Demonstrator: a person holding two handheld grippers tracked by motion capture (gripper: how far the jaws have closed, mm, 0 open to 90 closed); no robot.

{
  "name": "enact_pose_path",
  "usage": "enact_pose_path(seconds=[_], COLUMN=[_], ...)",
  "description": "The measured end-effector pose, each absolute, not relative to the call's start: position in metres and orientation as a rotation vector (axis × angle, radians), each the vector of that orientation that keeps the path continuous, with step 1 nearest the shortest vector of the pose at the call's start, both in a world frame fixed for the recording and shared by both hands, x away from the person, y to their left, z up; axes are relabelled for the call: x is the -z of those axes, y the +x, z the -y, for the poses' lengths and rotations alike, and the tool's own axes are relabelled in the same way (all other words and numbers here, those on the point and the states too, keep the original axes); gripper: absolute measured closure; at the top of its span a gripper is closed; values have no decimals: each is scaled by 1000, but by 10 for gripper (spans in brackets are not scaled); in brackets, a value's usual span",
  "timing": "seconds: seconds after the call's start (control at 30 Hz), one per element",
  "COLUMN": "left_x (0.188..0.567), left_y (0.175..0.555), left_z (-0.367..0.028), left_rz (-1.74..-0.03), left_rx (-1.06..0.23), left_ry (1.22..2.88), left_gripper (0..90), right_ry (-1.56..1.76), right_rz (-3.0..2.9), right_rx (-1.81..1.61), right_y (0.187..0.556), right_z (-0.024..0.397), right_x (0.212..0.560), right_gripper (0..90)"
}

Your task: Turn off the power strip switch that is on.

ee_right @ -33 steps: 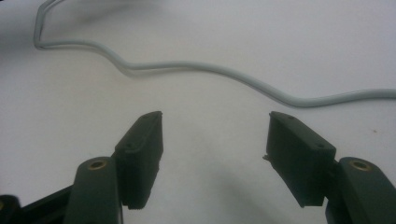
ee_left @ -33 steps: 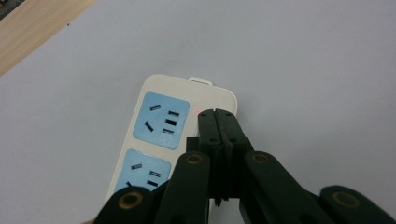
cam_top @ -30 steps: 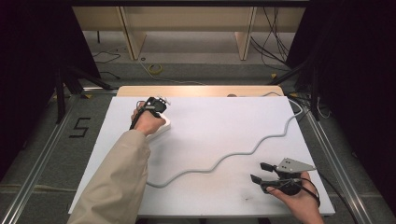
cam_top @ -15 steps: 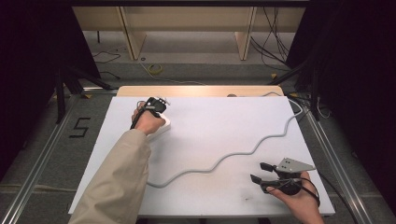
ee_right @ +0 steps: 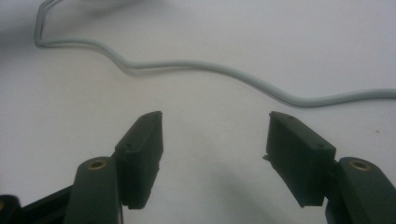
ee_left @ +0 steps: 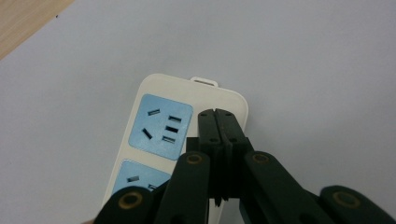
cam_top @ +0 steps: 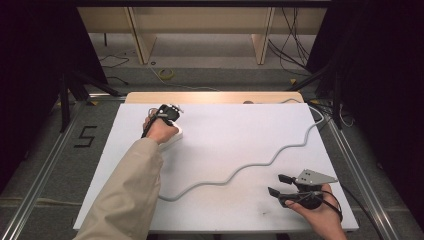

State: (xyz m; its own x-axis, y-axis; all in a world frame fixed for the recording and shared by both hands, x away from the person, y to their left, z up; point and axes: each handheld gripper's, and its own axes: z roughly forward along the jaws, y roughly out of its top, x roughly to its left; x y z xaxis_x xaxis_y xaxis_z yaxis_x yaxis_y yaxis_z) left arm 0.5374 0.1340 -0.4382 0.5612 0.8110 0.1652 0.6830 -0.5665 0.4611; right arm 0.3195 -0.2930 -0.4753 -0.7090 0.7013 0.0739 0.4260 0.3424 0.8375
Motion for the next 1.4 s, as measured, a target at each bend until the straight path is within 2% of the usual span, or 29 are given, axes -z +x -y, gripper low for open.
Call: enact_pose_path(seconds=[1.4], left_x=[442], left_y=[540], left_z=[-131], left_rz=[-1222], left_rx=[-544], left_ry=[2477], left_gripper=[900], right_ry=[999], right_rz=[-2313], right_rx=[-1309], right_y=[319], right_z=[292], right_x=[475], right_gripper=[375])
